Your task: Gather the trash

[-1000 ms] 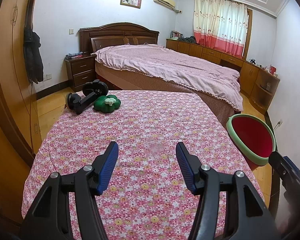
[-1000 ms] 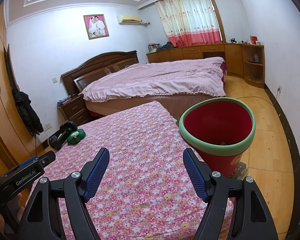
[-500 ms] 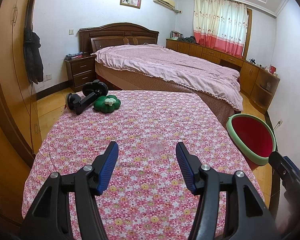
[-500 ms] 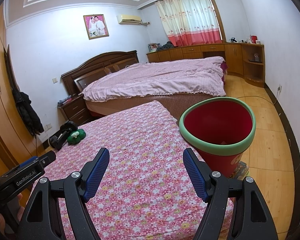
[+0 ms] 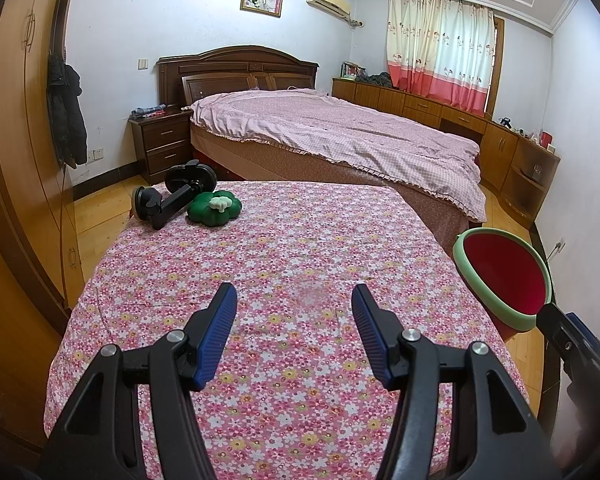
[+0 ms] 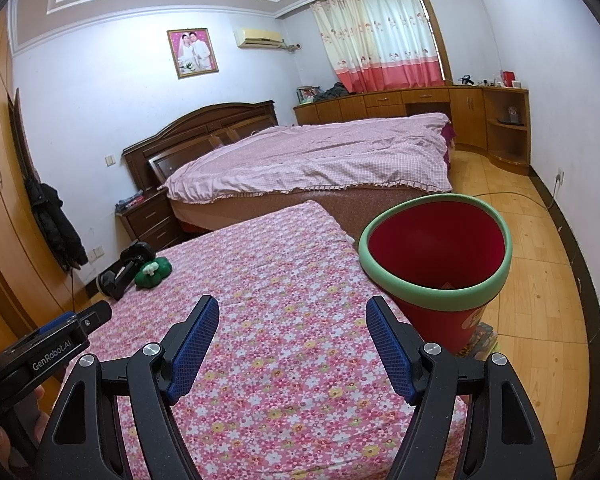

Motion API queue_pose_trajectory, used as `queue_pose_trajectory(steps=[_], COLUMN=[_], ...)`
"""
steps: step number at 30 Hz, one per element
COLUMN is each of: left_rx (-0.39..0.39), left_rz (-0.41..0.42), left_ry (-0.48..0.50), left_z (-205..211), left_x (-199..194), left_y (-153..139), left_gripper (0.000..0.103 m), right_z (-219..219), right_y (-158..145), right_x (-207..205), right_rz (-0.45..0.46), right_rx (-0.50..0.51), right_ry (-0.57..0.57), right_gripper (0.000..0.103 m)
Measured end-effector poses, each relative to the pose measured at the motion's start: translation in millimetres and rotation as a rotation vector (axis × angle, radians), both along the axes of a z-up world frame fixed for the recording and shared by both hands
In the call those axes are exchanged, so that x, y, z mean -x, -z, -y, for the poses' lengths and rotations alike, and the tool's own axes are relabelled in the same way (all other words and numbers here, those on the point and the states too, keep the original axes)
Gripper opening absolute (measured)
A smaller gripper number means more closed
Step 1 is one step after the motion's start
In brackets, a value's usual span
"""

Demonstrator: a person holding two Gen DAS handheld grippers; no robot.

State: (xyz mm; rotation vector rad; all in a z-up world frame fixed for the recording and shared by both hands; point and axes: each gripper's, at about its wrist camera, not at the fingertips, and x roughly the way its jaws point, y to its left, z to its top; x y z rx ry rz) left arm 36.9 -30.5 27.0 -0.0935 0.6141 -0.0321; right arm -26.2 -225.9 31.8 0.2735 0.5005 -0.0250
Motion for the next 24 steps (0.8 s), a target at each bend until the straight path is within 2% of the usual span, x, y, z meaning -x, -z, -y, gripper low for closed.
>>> queue_pose_trajectory(steps=[24], left_rx=[-0.003], left_rz=[-0.008], left_ry=[0.001], left_z=[-0.1], left_x=[-1.6], left_y=[-0.4], left_gripper=[0.060], right_z=[-0.2], right_y=[0.8], right_x=[0.2], right_rz=[0.000], right_rx=[-0.003], right_ry=[-0.002], right_gripper=[0.077])
